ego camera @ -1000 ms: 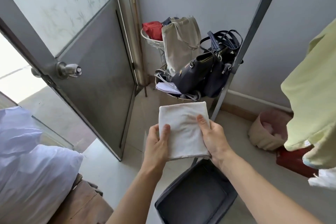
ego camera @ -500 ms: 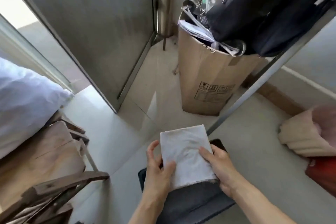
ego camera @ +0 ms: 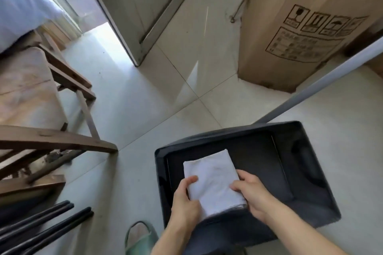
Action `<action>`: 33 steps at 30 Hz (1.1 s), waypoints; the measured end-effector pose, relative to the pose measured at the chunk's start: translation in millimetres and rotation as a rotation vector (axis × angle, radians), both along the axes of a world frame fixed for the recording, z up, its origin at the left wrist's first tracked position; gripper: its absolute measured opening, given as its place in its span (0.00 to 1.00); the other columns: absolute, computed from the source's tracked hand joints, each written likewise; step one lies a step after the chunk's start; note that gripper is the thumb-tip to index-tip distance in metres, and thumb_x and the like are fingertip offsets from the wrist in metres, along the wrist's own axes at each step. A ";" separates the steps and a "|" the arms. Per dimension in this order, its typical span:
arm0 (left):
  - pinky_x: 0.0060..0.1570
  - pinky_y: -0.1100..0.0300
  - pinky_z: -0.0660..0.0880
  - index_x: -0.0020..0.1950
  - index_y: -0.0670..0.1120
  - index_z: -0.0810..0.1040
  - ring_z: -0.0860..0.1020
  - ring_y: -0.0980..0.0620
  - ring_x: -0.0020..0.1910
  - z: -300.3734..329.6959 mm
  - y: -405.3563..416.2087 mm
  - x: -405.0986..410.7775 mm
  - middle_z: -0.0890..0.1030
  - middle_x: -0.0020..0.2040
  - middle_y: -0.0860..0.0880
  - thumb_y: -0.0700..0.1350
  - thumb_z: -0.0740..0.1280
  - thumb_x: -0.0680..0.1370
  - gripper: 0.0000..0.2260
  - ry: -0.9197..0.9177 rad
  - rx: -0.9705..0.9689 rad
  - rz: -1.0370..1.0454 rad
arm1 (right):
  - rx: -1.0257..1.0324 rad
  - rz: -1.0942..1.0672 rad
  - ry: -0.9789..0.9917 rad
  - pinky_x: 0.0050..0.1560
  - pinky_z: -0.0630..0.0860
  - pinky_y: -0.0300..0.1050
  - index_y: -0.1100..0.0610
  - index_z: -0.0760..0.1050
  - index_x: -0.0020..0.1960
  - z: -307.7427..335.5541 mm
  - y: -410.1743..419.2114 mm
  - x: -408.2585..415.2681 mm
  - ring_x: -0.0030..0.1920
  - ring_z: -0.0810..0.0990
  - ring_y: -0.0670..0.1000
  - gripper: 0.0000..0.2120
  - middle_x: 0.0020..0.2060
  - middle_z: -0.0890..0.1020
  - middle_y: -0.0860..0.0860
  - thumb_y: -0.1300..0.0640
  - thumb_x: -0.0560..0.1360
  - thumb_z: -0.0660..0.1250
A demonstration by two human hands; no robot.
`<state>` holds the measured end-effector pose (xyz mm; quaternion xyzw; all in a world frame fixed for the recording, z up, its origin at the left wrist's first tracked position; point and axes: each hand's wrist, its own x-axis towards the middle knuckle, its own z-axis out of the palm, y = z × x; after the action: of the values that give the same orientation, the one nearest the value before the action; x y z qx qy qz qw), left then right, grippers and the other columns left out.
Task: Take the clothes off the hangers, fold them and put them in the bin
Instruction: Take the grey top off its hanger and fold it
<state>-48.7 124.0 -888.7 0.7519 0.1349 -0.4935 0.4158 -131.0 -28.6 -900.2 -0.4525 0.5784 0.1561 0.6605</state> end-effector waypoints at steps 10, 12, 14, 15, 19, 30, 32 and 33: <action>0.61 0.51 0.75 0.60 0.54 0.71 0.73 0.45 0.60 -124.8 -2.7 22.3 0.71 0.65 0.47 0.25 0.51 0.70 0.29 -0.172 0.180 0.168 | -0.037 0.058 -0.030 0.47 0.81 0.50 0.57 0.74 0.62 -134.5 24.0 47.6 0.50 0.82 0.57 0.20 0.49 0.82 0.55 0.72 0.74 0.62; 0.63 0.51 0.73 0.62 0.53 0.70 0.72 0.44 0.63 -137.7 -1.1 26.8 0.70 0.67 0.47 0.26 0.51 0.71 0.29 -0.188 0.206 0.155 | -0.056 0.058 -0.035 0.43 0.80 0.47 0.59 0.73 0.64 -149.4 28.9 56.9 0.47 0.81 0.57 0.22 0.47 0.82 0.55 0.74 0.74 0.61; 0.67 0.56 0.68 0.67 0.52 0.69 0.68 0.46 0.68 -147.8 0.6 30.2 0.66 0.71 0.48 0.26 0.52 0.72 0.29 -0.212 0.199 0.109 | -0.075 0.066 -0.033 0.38 0.79 0.42 0.59 0.72 0.67 -160.0 33.5 63.6 0.46 0.81 0.55 0.25 0.49 0.81 0.55 0.75 0.74 0.58; 0.68 0.60 0.64 0.70 0.50 0.68 0.65 0.47 0.71 -153.0 2.1 30.9 0.64 0.74 0.49 0.26 0.53 0.73 0.30 -0.222 0.192 0.062 | -0.083 0.077 -0.027 0.39 0.78 0.41 0.57 0.69 0.70 -163.4 35.9 65.6 0.49 0.80 0.54 0.28 0.54 0.81 0.56 0.76 0.74 0.57; 0.73 0.64 0.54 0.77 0.48 0.62 0.53 0.52 0.79 -160.9 18.2 30.9 0.52 0.80 0.51 0.28 0.53 0.76 0.31 -0.254 0.155 -0.148 | -0.107 0.187 0.001 0.55 0.73 0.42 0.54 0.57 0.78 -165.2 42.3 64.1 0.66 0.73 0.55 0.35 0.71 0.72 0.55 0.75 0.75 0.55; 0.74 0.55 0.59 0.64 0.43 0.77 0.68 0.45 0.73 -98.4 54.9 7.2 0.74 0.70 0.44 0.24 0.65 0.61 0.33 -1.001 0.017 -0.808 | -0.312 0.609 0.357 0.65 0.71 0.45 0.49 0.61 0.76 -121.2 -4.7 -42.0 0.65 0.75 0.56 0.30 0.69 0.73 0.54 0.63 0.76 0.59; 0.73 0.51 0.57 0.64 0.42 0.78 0.69 0.42 0.71 -92.4 56.4 9.8 0.76 0.68 0.42 0.27 0.62 0.64 0.29 -1.076 0.055 -0.854 | -0.311 0.622 0.346 0.66 0.70 0.45 0.50 0.62 0.76 -113.5 -2.9 -52.5 0.65 0.75 0.56 0.29 0.67 0.75 0.54 0.63 0.76 0.59; 0.73 0.50 0.56 0.64 0.42 0.78 0.68 0.42 0.71 -90.9 56.8 10.8 0.76 0.67 0.42 0.29 0.59 0.66 0.28 -1.139 0.070 -0.885 | -0.305 0.639 0.332 0.66 0.69 0.45 0.50 0.62 0.76 -109.2 -0.6 -54.8 0.65 0.75 0.55 0.28 0.66 0.75 0.53 0.62 0.77 0.60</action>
<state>-37.9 180.8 -979.5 0.8894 -0.4044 -0.1425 0.1584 -185.8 -29.2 -1009.4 -0.6715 0.5237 0.3374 0.4013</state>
